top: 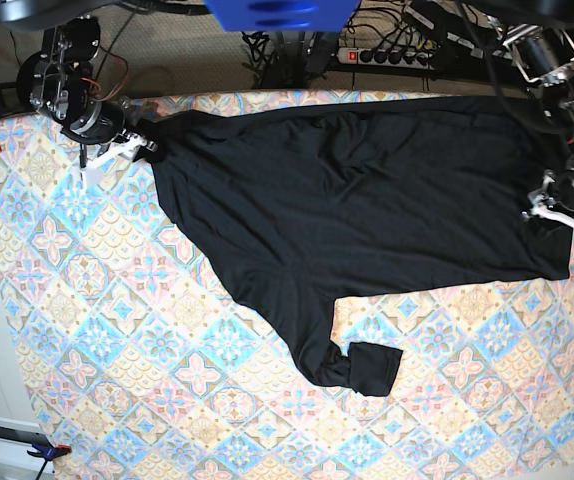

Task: Layout the t-shirt on the table in an organized manner, then fold the t-shirt properly
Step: 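Grasp the shirt edge near the left arm base with the left gripper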

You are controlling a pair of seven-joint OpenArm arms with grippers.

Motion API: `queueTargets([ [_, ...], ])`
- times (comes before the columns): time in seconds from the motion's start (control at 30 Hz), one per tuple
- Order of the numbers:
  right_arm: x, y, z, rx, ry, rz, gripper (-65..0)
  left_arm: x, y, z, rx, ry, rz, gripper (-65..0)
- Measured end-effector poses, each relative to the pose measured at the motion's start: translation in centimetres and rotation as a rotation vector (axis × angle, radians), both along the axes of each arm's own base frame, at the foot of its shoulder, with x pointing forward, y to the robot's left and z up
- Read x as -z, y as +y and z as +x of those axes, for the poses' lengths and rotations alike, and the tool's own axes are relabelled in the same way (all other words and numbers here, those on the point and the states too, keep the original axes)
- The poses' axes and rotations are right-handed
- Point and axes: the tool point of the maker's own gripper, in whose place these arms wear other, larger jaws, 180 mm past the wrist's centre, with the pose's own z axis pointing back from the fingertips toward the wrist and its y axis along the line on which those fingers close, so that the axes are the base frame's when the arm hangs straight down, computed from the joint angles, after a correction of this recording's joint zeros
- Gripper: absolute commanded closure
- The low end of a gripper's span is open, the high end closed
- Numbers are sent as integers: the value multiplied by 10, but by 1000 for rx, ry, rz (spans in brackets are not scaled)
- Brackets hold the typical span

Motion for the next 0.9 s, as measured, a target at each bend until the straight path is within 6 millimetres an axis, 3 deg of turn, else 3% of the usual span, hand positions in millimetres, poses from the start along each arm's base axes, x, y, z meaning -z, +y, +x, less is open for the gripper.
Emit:
queueTargets([
  [0.1, -1, 7, 3, -33, -7, -23, -262, 0, 34, 6, -86, -29, 7, -269],
  [0.3, -12, 18, 14, -105, -62, -84, -262, 8, 74, 4, -185, -91, 39, -269],
  [0.43, -10, 22, 14, -116, -50, -86, -262, 24, 77, 13, -187, -79, 50, -269],
  [0.6, -28, 20, 47, -104, -142, -94, -262, 34, 88, 29, -197, -83, 98, -269],
  [0.7, -28, 22, 46, -110, -134, -89, -262, 40, 90, 30, -163, -45, 170, -269],
  [0.8, -26, 21, 46, -108, -130, -92, -262, 38, 78, 46, -104, -67, 215, -269],
  [0.9, -28, 20, 49, -106, -139, -93, -262, 39, 80, 58, -112, -72, 211, -269],
])
